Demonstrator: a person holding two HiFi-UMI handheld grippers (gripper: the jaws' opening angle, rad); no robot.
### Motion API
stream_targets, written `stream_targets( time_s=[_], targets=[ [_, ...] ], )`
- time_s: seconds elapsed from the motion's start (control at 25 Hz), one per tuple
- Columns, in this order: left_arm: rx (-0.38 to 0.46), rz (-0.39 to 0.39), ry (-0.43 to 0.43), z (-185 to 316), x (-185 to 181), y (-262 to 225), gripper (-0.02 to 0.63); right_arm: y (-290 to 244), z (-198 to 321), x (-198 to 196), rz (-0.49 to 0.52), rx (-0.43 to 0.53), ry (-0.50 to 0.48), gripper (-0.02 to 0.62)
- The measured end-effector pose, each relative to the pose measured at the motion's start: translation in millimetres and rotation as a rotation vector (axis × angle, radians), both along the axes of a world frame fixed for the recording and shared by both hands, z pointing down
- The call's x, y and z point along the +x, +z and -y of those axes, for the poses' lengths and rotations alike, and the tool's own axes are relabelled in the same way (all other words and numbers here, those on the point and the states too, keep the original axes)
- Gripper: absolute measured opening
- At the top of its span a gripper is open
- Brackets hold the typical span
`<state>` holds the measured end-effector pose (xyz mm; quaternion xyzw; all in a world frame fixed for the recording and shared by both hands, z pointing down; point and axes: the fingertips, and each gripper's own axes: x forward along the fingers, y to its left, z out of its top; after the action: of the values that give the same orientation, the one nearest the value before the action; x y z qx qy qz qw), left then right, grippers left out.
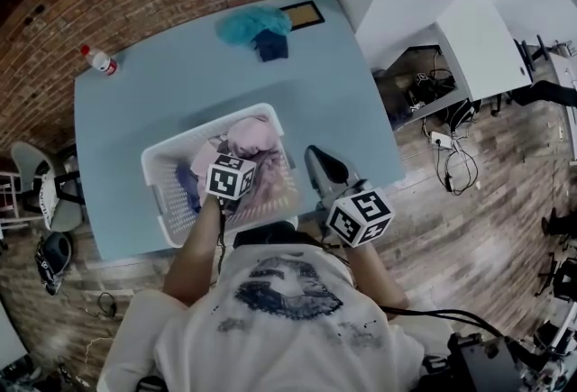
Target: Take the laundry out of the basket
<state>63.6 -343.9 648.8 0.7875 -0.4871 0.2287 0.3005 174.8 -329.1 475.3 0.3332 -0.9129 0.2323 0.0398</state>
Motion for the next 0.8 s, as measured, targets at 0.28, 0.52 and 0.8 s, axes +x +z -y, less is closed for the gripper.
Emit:
stream_targets(
  time_s=[0.28, 0.52, 0.8],
  targets=[
    [0.039, 0.016, -0.034, -6.9, -5.8, -13.6, 0.206, -5.4, -9.4, 3.1, 0.017, 0.002, -0.002, -0.003],
    [0.117, 0.018, -0.094, -14.8, -14.6, -36.4, 0.189, -7.1, -15.4, 5.5, 0.027, 0.010, -0.026, -0.003],
    [0.282, 0.003, -0.249, -30.2, -43.0, -87.0, 0.170, -18.1, -24.8, -9.0, 0.048, 0.031, -0.107, -0.003]
  ],
)
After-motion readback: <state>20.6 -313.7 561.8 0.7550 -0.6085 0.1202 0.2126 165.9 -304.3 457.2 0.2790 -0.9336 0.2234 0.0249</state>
